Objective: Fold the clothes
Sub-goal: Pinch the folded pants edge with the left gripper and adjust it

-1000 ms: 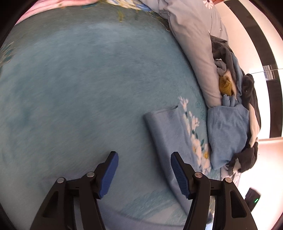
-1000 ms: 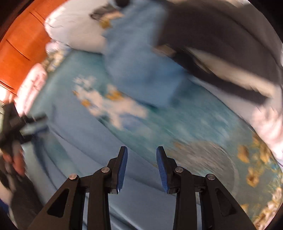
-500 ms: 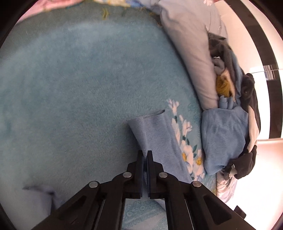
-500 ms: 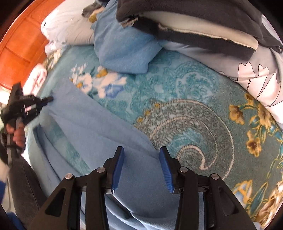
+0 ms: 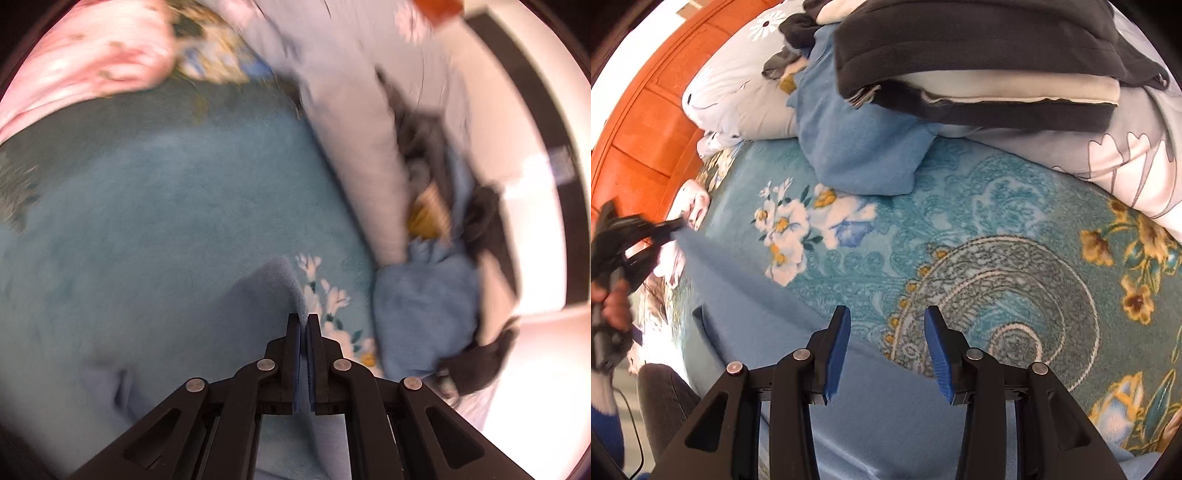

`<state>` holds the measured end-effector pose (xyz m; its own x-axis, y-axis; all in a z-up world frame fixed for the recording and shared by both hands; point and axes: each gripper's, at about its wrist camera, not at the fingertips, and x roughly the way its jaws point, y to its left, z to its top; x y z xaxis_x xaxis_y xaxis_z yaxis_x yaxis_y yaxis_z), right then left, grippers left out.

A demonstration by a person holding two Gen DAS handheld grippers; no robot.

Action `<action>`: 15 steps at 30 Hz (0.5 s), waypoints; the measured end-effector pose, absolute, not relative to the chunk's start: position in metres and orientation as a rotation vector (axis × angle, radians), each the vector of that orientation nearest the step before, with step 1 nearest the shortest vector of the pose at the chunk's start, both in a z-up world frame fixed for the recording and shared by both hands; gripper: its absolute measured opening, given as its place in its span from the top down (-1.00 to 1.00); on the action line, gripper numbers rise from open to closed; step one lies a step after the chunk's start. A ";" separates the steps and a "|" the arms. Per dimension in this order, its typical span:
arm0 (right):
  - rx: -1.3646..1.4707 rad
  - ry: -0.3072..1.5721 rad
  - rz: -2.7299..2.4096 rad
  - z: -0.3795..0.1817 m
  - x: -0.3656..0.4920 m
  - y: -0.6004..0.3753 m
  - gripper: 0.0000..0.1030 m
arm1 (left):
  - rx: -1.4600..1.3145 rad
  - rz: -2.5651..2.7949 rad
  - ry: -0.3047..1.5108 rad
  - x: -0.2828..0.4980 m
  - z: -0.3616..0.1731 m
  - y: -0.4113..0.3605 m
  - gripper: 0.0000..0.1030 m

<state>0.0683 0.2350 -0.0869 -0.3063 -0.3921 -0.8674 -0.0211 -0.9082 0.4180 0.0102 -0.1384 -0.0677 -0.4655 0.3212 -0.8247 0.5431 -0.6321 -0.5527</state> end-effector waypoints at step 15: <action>1.684 -0.552 -2.258 -0.092 0.064 0.228 0.17 | 1.601 -2.298 1.270 -0.002 -0.111 -0.166 -0.25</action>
